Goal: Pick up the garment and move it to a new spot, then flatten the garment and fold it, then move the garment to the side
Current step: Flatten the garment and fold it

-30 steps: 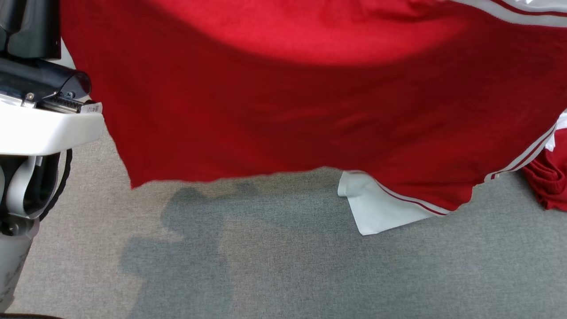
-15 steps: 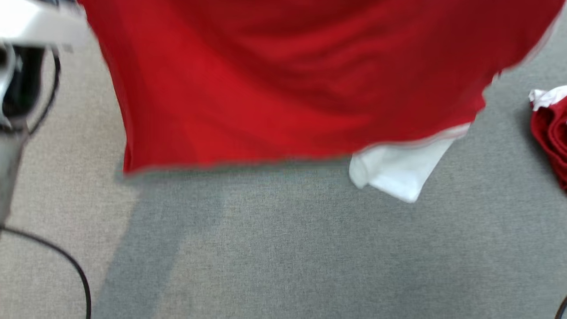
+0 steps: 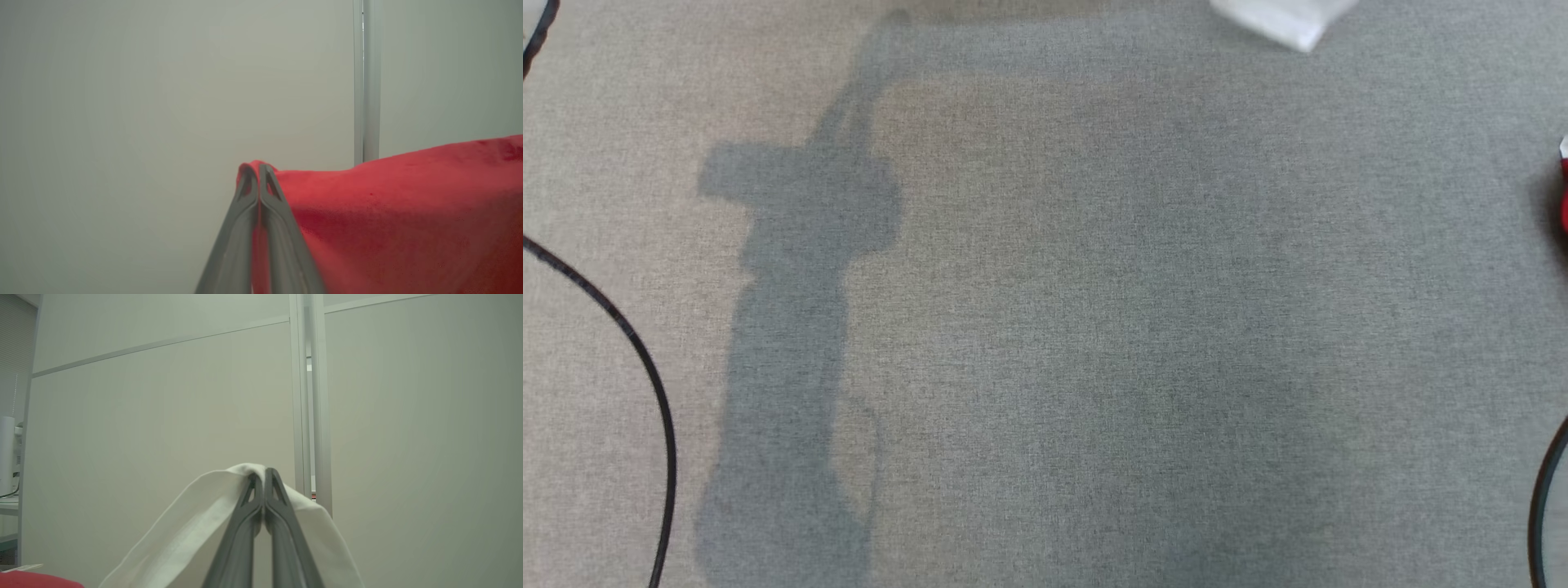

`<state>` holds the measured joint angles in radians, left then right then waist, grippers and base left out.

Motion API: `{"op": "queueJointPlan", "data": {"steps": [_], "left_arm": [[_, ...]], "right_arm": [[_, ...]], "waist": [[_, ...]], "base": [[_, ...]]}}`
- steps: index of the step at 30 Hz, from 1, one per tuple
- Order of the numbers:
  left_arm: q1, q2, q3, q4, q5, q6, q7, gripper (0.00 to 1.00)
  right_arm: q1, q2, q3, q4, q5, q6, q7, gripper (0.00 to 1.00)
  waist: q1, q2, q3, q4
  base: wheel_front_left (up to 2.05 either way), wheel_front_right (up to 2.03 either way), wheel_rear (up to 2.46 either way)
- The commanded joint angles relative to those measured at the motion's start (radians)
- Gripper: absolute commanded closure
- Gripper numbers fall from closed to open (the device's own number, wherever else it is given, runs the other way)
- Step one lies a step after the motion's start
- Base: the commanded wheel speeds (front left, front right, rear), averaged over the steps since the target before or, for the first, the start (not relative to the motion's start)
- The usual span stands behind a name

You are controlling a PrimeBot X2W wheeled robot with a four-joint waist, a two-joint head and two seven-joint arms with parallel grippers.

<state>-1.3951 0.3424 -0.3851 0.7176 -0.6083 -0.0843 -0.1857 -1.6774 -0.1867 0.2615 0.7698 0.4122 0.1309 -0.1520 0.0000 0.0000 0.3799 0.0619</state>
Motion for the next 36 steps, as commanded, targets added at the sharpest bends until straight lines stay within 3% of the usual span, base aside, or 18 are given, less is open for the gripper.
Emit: {"op": "queueJointPlan", "data": {"steps": [1, 6, 10, 15, 22, 27, 36], "left_arm": [[-0.021, -0.013, -0.004, 0.049, -0.009, -0.012, -0.006, 1.00], [-0.031, -0.038, -0.019, 0.155, -0.031, -0.031, -0.007, 1.00], [0.027, -0.062, -0.040, 0.242, -0.061, -0.043, -0.012, 1.00], [0.143, -0.096, -0.046, 0.291, -0.126, -0.045, -0.051, 1.00], [0.400, -0.103, -0.064, 0.223, -0.196, -0.046, -0.079, 1.00], [0.602, -0.092, -0.015, 0.110, -0.160, -0.046, -0.079, 1.00], [0.961, -0.049, 0.082, -0.115, -0.065, -0.035, -0.079, 1.00]], "right_arm": [[-0.019, 0.012, 0.009, 0.055, 0.011, 0.000, -0.013, 1.00], [-0.032, 0.031, 0.060, 0.157, 0.040, 0.000, -0.013, 1.00], [0.043, 0.033, 0.107, 0.221, 0.100, 0.000, -0.012, 1.00], [0.208, 0.015, 0.164, 0.215, 0.197, 0.000, -0.040, 1.00], [0.591, -0.020, 0.205, 0.092, 0.369, 0.000, -0.089, 1.00], [0.866, -0.043, 0.198, -0.038, 0.452, 0.000, -0.110, 1.00], [1.322, -0.081, 0.114, -0.336, 0.447, 0.000, -0.114, 1.00]], "waist": [[0.0000, 0.0000, 0.005, 0.001], [0.0000, 0.0000, 0.016, -0.004], [0.0000, 0.0000, 0.032, -0.011], [0.0000, 0.0000, 0.049, -0.014], [0.0000, 0.0000, 0.039, -0.023], [0.0000, 0.0000, 0.004, -0.027], [0.0000, 0.0000, -0.102, -0.043]], "base": [[0.00, 0.00, 0.00], [0.00, 0.00, 0.00], [0.00, 0.00, 0.00], [0.00, 0.00, 0.00], [0.00, 0.00, 0.00], [0.00, 0.00, 0.00], [0.00, 0.00, 0.00]]}}
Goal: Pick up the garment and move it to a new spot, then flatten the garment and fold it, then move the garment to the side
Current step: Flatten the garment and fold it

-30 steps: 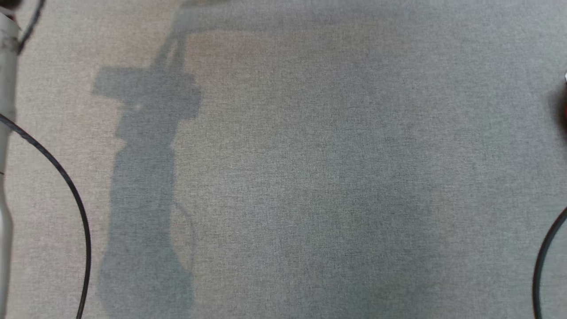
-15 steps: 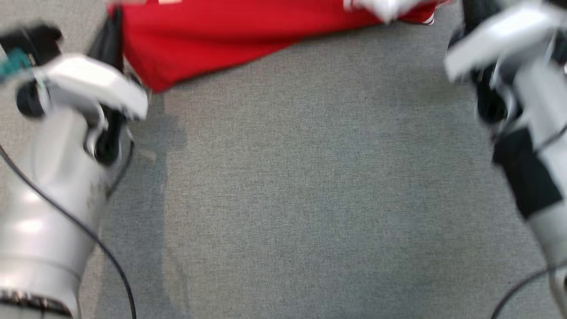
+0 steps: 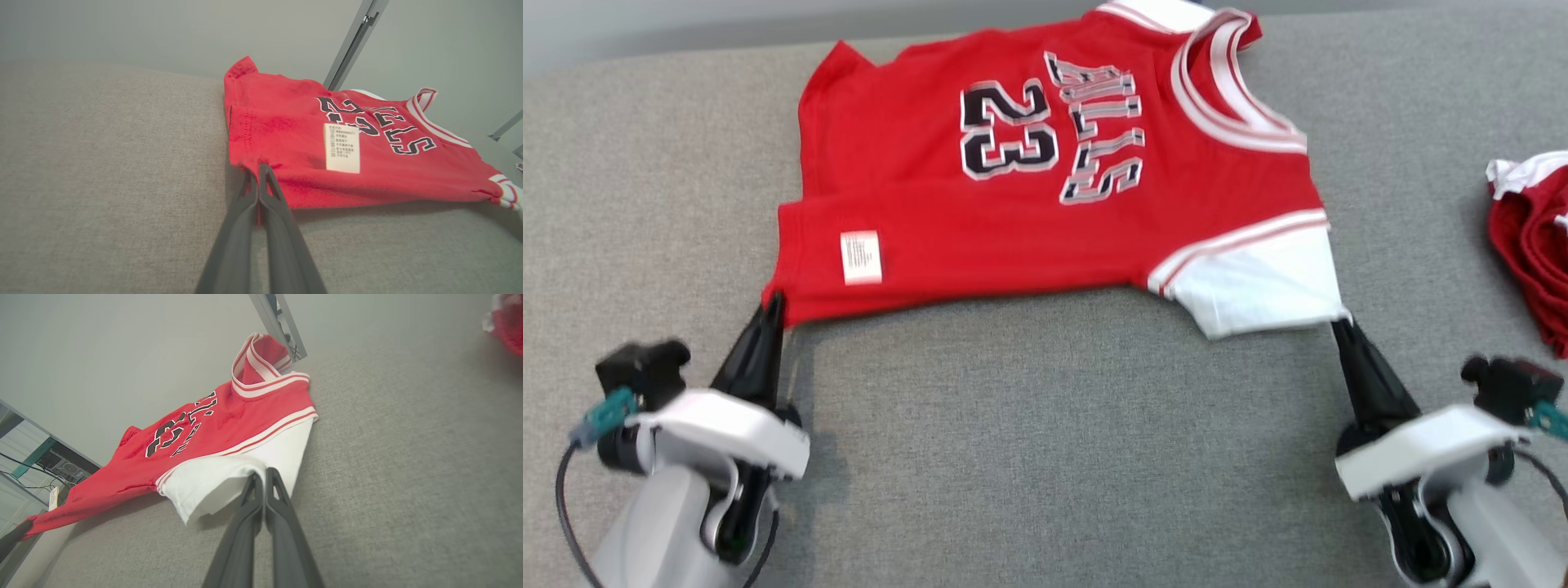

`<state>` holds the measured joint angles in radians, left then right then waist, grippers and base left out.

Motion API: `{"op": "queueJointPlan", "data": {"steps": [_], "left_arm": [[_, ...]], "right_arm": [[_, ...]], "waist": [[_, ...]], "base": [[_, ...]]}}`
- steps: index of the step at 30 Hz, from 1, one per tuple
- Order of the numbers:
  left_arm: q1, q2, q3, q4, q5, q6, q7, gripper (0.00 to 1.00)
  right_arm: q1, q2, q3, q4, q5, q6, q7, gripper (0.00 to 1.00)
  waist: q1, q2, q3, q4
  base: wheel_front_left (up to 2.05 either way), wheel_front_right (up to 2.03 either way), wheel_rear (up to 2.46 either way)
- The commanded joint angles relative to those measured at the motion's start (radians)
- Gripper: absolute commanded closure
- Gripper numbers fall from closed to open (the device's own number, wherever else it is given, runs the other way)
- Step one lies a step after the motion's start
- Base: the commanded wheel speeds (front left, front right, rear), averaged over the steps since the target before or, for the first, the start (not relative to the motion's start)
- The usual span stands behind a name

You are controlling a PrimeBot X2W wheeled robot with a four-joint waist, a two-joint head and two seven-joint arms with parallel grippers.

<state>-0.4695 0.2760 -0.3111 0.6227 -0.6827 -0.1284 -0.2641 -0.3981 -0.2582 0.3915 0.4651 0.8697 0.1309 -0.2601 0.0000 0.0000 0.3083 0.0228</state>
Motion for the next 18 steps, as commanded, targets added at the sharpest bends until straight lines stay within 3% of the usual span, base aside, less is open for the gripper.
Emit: {"op": "queueJointPlan", "data": {"steps": [1, 7, 9, 10, 18], "left_arm": [[0.068, 0.027, 0.011, -0.040, 0.017, 0.017, 0.000, 1.00], [0.254, 0.086, 0.017, -0.206, 0.012, 0.070, 0.049, 1.00], [0.341, 0.119, 0.018, -0.329, 0.009, 0.116, 0.106, 1.00], [0.341, 0.119, 0.018, -0.329, 0.009, 0.116, 0.106, 1.00], [0.569, 0.211, 0.051, -0.660, 0.002, 0.254, 0.247, 1.00]], "right_arm": [[0.088, -0.014, -0.026, -0.062, -0.013, 0.000, 0.007, 1.00], [0.347, -0.002, -0.136, -0.295, -0.081, 0.000, 0.099, 1.00], [0.469, 0.030, -0.200, -0.424, -0.124, 0.000, 0.189, 1.00], [0.469, 0.030, -0.200, -0.424, -0.124, 0.000, 0.189, 1.00], [0.738, 0.118, -0.310, -0.741, -0.221, 0.000, 0.519, 1.00]], "waist": [[0.0000, 0.0000, -0.042, -0.005], [0.0000, 0.0000, -0.105, -0.005], [0.0000, 0.0000, -0.127, -0.006], [0.0000, 0.0000, -0.127, -0.006], [0.0000, 0.0000, -0.168, -0.024]], "base": [[0.00, 0.00, 0.00], [0.00, 0.00, 0.00], [0.00, 0.00, 0.00], [0.00, 0.00, 0.00], [0.00, 0.00, 0.00]]}}
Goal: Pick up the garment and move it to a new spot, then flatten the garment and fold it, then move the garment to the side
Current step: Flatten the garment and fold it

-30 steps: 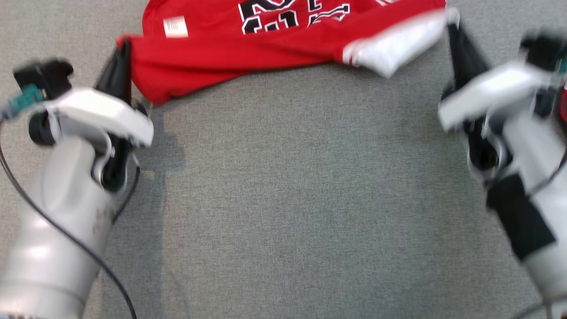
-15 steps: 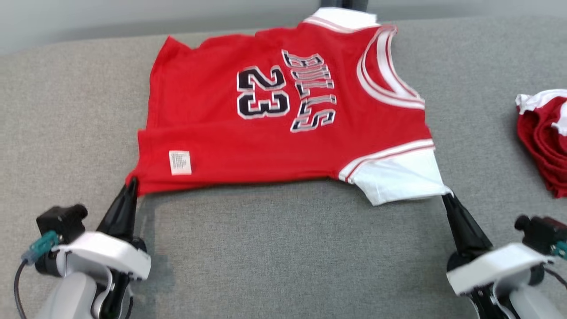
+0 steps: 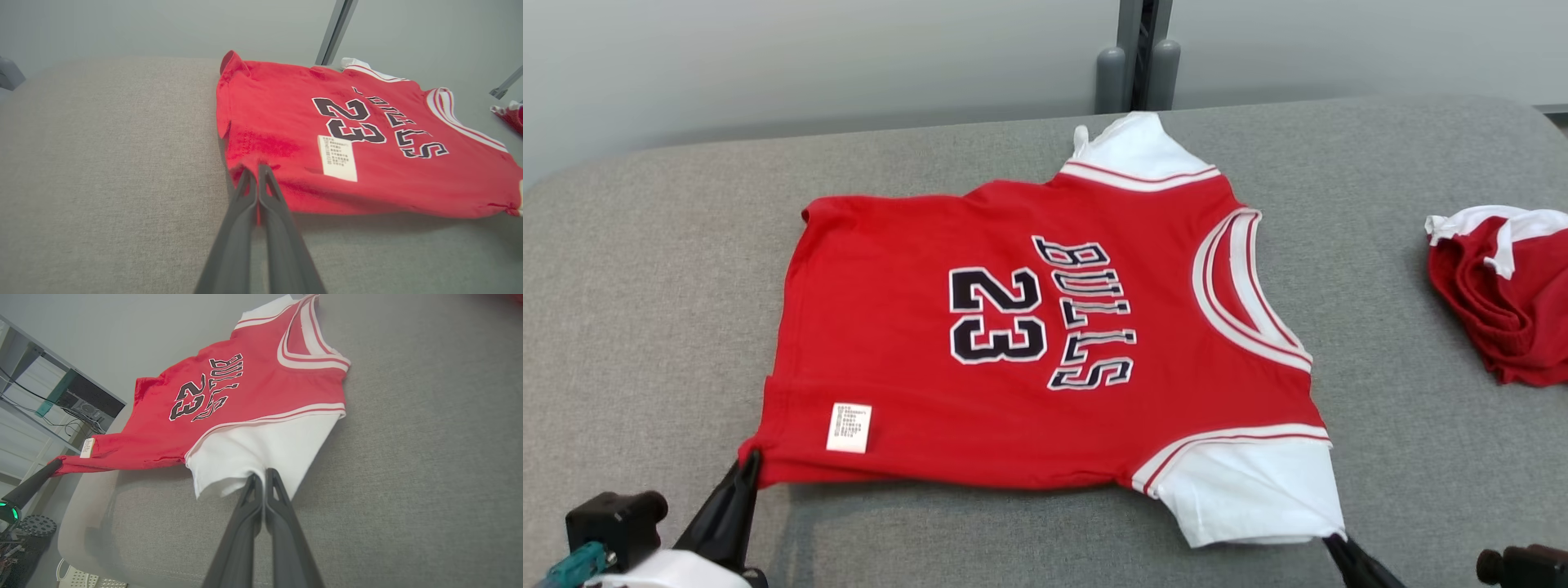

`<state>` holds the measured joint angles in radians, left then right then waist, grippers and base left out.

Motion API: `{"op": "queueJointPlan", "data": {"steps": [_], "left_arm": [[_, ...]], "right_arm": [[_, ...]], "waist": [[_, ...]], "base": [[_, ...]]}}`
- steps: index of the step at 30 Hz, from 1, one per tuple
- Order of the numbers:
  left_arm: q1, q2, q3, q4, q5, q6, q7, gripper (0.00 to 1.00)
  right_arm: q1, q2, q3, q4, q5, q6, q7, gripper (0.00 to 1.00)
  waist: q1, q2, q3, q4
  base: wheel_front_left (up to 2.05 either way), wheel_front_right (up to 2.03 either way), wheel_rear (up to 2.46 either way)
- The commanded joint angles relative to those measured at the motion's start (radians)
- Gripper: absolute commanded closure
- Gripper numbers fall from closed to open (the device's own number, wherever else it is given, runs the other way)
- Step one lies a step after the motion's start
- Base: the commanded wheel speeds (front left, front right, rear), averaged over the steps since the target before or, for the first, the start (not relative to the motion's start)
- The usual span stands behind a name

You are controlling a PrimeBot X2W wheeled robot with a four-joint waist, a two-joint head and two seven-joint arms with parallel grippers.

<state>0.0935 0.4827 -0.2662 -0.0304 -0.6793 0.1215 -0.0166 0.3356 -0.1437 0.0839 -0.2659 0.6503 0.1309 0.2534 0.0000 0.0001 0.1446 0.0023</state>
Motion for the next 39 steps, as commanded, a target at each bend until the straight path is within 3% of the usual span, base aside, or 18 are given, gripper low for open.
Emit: {"op": "queueJointPlan", "data": {"steps": [1, 7, 13, 20, 25, 33, 39], "left_arm": [[0.030, 0.012, 0.012, -0.040, -0.004, 0.023, 0.014, 1.00], [0.151, 0.046, 0.035, -0.191, -0.004, 0.116, 0.085, 1.00], [0.188, 0.058, 0.035, -0.269, -0.007, 0.152, 0.123, 1.00], [0.131, 0.059, 0.031, -0.291, -0.011, 0.142, 0.137, 1.00], [0.027, 0.069, 0.034, -0.291, -0.004, 0.116, 0.147, 1.00], [-0.092, 0.042, 0.027, -0.205, -0.022, 0.087, 0.138, 1.00], [-0.133, 0.011, 0.006, -0.133, -0.040, 0.056, 0.122, 1.00]], "right_arm": [[0.026, 0.010, -0.012, -0.040, -0.012, 0.000, 0.039, 1.00], [0.110, 0.050, -0.062, -0.167, -0.056, 0.000, 0.174, 1.00], [0.113, 0.066, -0.094, -0.212, -0.089, 0.000, 0.244, 1.00], [-0.013, 0.063, -0.117, -0.240, -0.057, 0.000, 0.321, 1.00], [-0.242, 0.002, -0.125, -0.196, 0.004, 0.000, 0.413, 1.00], [-0.574, -0.055, -0.086, 0.043, 0.028, 0.000, 0.463, 1.00], [-0.693, -0.079, -0.041, 0.192, 0.027, 0.000, 0.419, 1.00]], "waist": [[0.0000, -0.0001, -0.008, -0.005], [0.0000, -0.0001, -0.023, -0.004], [0.0000, -0.0001, -0.012, 0.010], [0.0000, -0.0001, 0.035, 0.024], [0.0000, -0.0001, 0.111, 0.037], [0.0000, -0.0001, 0.217, 0.051], [0.0000, -0.0001, 0.257, 0.066]], "base": [[0.00, 0.00, 0.00], [0.00, 0.00, 0.00], [0.00, 0.00, 0.00], [0.00, 0.00, 0.00], [0.00, 0.00, 0.00], [0.00, 0.00, 0.00], [0.00, 0.00, 0.00]]}}
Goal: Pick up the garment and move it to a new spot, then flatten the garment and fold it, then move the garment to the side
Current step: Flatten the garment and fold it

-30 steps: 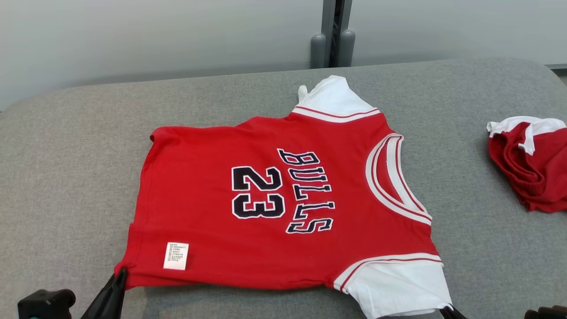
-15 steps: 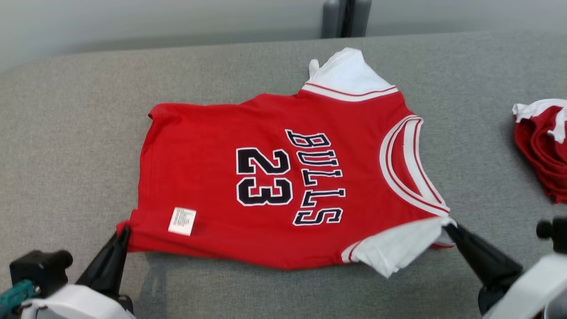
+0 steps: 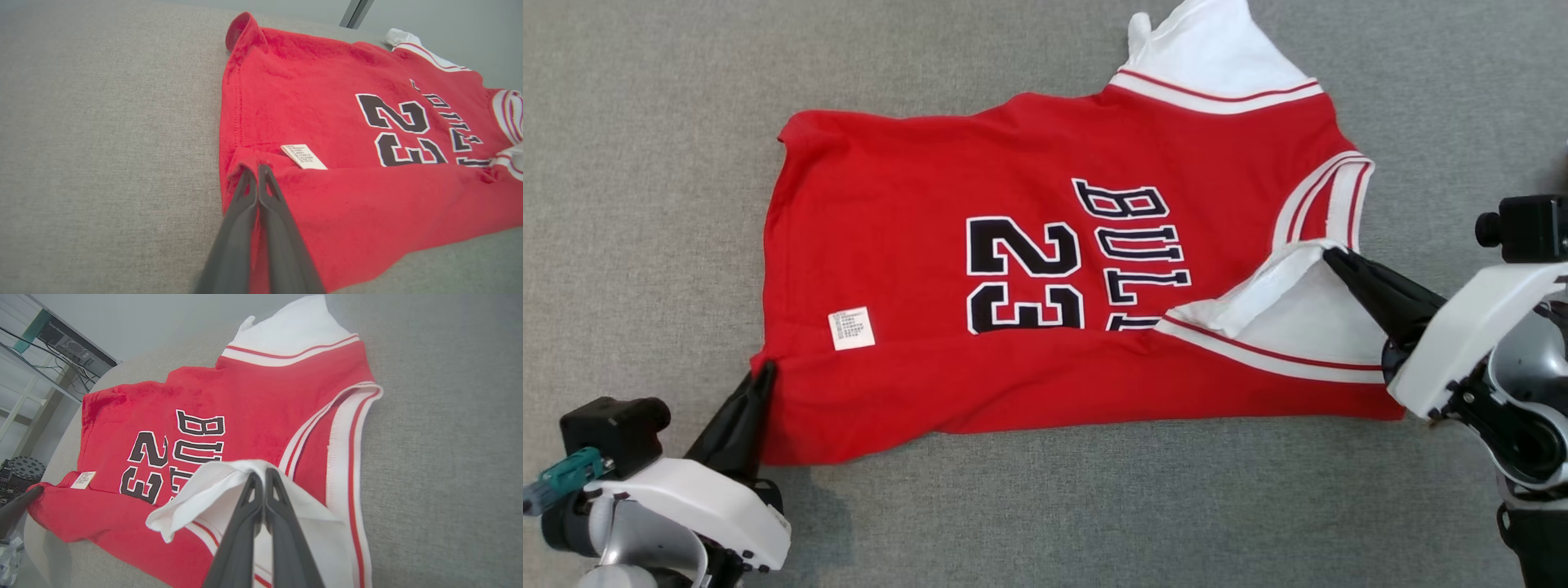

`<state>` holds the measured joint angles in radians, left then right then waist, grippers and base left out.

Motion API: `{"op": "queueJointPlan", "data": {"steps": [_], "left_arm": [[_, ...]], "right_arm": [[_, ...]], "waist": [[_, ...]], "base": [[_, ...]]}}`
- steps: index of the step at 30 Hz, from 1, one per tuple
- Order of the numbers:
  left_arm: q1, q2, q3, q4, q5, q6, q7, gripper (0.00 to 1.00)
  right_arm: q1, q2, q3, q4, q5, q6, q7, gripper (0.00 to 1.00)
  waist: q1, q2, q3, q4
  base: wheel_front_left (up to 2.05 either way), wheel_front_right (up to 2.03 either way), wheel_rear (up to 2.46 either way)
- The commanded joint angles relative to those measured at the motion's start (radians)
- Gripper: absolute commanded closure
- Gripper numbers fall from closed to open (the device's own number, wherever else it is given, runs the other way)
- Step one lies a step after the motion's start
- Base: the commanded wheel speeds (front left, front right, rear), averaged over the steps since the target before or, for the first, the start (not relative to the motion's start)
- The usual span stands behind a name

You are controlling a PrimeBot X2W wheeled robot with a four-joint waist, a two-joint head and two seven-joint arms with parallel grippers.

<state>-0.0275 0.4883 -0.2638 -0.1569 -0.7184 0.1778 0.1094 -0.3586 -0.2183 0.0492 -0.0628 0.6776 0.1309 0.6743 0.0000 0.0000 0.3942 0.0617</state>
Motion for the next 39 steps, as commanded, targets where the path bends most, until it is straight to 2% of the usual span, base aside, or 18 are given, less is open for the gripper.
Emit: {"op": "queueJointPlan", "data": {"steps": [1, 2, 3, 4, 5, 6, 9, 14, 20, 21, 28, 39], "left_arm": [[-0.020, 0.000, -0.003, 0.010, -0.005, -0.007, -0.003, 1.00], [-0.028, -0.006, -0.008, 0.027, -0.007, -0.014, -0.003, 1.00], [-0.060, -0.036, -0.031, 0.114, -0.025, -0.047, -0.017, 0.56], [-0.065, -0.042, -0.030, 0.123, -0.023, -0.049, -0.028, 0.21], [-0.070, -0.045, -0.032, 0.131, -0.018, -0.054, -0.037, 0.00], [-0.073, -0.047, -0.034, 0.137, -0.012, -0.056, -0.049, 0.00], [-0.083, -0.069, -0.018, 0.145, 0.000, -0.056, -0.117, 0.00], [-0.096, -0.108, 0.014, 0.135, 0.040, -0.045, -0.282, 0.00], [-0.112, -0.134, 0.050, 0.125, 0.115, -0.024, -0.363, 0.00], [-0.109, -0.137, 0.068, 0.123, 0.155, -0.012, -0.371, 0.00], [-0.037, -0.164, 0.097, 0.149, 0.229, -0.011, -0.375, 0.00], [-0.028, -0.187, 0.105, 0.206, 0.252, -0.038, -0.374, 0.00]], "right_arm": [[-0.015, -0.009, 0.004, 0.013, 0.000, 0.000, -0.015, 1.00], [-0.029, -0.013, 0.016, 0.038, 0.003, 0.000, -0.026, 1.00], [-0.079, -0.047, 0.087, 0.147, 0.008, 0.000, -0.138, 0.85], [-0.080, -0.049, 0.095, 0.159, 0.014, 0.000, -0.165, 0.57], [-0.076, -0.054, 0.102, 0.166, 0.016, 0.000, -0.194, 0.15], [-0.070, -0.063, 0.105, 0.173, 0.008, 0.000, -0.224, 0.00], [-0.039, -0.068, 0.109, 0.174, 0.005, 0.000, -0.326, 0.00], [0.031, -0.080, 0.088, 0.150, -0.080, 0.000, -0.521, 0.00], [0.126, -0.033, 0.009, 0.113, -0.262, 0.000, -0.693, 0.00], [0.154, -0.012, -0.005, 0.098, -0.322, 0.000, -0.728, 0.00], [0.245, 0.062, -0.026, 0.104, -0.451, 0.000, -0.794, 0.00], [0.233, 0.082, -0.011, 0.141, -0.473, 0.000, -0.788, 0.00]], "waist": [[0.0000, 0.0000, 0.013, 0.008], [0.0000, 0.0000, 0.017, 0.010], [0.0000, 0.0000, 0.024, 0.015], [0.0000, 0.0000, 0.021, 0.017], [0.0000, 0.0000, 0.017, 0.019], [0.0000, 0.0000, 0.012, 0.021], [0.0000, 0.0000, -0.008, 0.021], [0.0000, 0.0000, -0.054, 0.014], [0.0000, 0.0000, -0.108, -0.004], [0.0000, 0.0000, -0.124, -0.013], [0.0000, 0.0000, -0.164, -0.039], [0.0000, 0.0000, -0.164, -0.035]], "base": [[0.00, 0.00, 0.00], [0.00, 0.00, 0.00], [0.00, 0.00, 0.00], [0.00, 0.00, 0.00], [0.00, 0.00, 0.00], [0.00, 0.00, 0.00], [0.00, 0.00, 0.00], [0.00, 0.00, 0.00], [0.00, 0.00, 0.00], [0.00, 0.00, 0.00], [0.00, 0.00, 0.00], [0.00, 0.00, 0.00]]}}
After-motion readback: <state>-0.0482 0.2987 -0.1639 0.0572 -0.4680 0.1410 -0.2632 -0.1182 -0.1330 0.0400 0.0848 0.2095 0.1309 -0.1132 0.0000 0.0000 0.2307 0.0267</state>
